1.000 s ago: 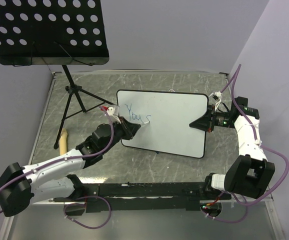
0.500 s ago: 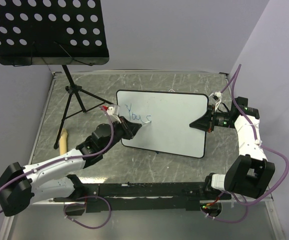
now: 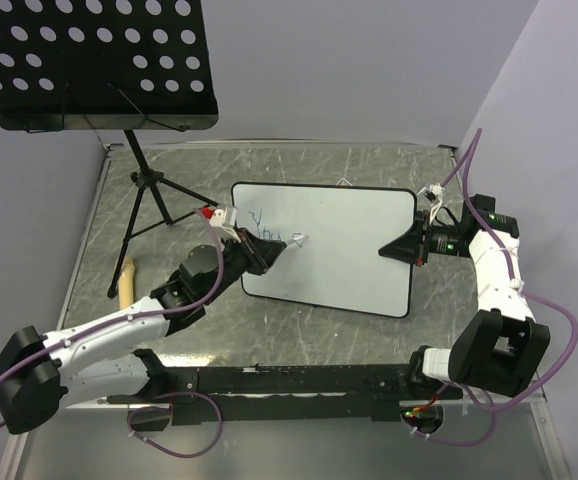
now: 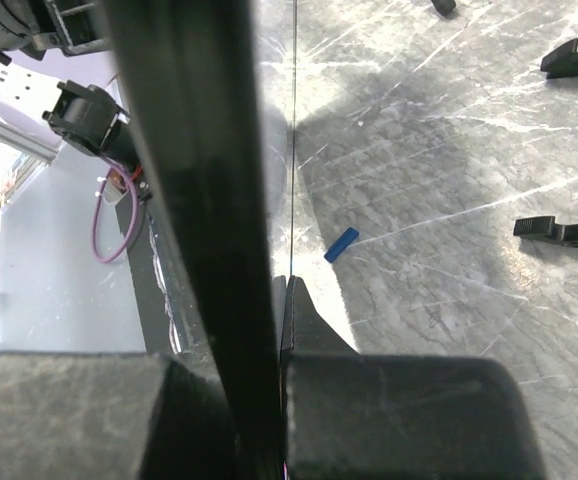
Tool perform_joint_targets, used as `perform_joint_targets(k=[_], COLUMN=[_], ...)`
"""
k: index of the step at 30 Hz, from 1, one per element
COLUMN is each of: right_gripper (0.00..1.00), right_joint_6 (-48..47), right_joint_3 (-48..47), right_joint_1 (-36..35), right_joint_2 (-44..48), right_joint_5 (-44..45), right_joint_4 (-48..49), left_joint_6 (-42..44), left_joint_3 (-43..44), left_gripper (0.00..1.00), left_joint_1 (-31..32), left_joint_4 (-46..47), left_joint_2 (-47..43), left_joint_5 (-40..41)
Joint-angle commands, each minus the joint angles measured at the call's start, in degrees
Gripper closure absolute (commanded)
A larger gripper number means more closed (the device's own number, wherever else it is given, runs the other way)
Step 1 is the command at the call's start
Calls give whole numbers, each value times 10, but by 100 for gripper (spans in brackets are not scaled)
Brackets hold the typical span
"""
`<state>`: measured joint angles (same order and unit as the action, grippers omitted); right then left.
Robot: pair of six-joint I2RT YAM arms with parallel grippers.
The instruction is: Write a sentence on the whiteboard
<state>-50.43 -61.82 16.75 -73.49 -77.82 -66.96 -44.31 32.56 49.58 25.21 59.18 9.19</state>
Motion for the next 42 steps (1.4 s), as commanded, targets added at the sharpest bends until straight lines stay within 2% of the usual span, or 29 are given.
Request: perform_joint_targets(k=[1,15,24,42], right_gripper=[100,100,100,100], right_joint_6=[-20,-38,-39,-38], right_joint_3=[-31,-36,-37,-36], right_joint_1=[0,1,2,3], right_joint_2=[5,-2,-2,1], right_joint_5=[-140,-142,-142,-142], right_joint_4=[-2,-20,-22,-20], left_joint_6=[-2,0,4,-2], left_joint_3=[36,44,29,7], left_gripper=[99,99,99,99], left_joint_1=[1,0,0,0], left_joint_4=[33,25,-4,-46], left_joint_2=[23,51,22,6], left_joint_5=[-22,-2,29,17])
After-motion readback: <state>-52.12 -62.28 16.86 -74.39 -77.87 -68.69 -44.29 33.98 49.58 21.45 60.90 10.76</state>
